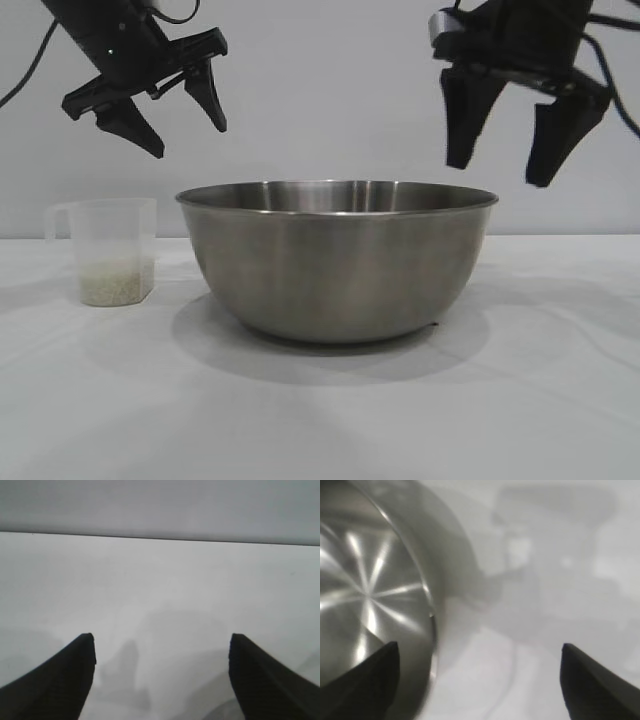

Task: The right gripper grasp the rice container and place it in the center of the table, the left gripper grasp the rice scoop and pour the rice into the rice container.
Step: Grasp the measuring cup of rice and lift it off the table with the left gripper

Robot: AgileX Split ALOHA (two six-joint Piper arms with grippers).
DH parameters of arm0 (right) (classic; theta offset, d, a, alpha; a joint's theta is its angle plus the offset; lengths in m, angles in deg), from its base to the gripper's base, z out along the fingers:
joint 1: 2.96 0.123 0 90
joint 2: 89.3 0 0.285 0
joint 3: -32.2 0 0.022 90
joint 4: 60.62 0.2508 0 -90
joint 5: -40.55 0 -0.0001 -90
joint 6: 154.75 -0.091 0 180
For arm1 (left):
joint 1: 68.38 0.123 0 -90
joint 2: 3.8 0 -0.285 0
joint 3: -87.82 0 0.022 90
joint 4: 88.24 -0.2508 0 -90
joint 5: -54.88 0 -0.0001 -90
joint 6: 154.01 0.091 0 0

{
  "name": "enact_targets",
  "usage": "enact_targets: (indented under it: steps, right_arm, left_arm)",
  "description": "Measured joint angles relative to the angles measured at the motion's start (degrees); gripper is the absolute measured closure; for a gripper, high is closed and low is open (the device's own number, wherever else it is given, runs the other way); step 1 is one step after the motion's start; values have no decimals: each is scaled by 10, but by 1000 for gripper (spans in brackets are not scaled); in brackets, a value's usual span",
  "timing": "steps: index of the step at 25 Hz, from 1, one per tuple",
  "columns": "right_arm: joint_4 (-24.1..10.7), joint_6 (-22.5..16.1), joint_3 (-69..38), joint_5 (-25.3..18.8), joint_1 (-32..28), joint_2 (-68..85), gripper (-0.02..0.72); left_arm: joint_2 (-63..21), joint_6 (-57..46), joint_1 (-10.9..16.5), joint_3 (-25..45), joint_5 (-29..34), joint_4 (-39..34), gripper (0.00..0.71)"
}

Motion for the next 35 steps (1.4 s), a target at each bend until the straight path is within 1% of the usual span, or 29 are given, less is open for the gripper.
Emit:
enact_targets:
  steps: [5,6,8,19,22,28,31,35]
  right_arm:
    - [-3,-2,-8,-3,-48,33,129]
    - [-5,-2,-8,-3,-53,43,170]
    - [-5,-2,-8,-5,-58,66,171]
    - [-5,-2,-9,-13,-59,232,171]
    - [-11,-2,-25,-14,-59,282,171]
    - [-29,-2,-148,-18,-59,401,171]
    - [-29,-2,-225,-19,-59,467,171]
    - [-20,-2,-335,-19,-59,569,171]
  left_arm:
    - [0,0,0,0,0,0,224]
    - [0,0,0,0,0,0,224]
    - [0,0,0,0,0,0,224]
    - [0,0,0,0,0,0,224]
    - [0,0,0,0,-1,0,224]
    - [0,0,0,0,-1,0,224]
    - [0,0,0,0,-1,0,224]
    - [0,0,0,0,-1,0,224]
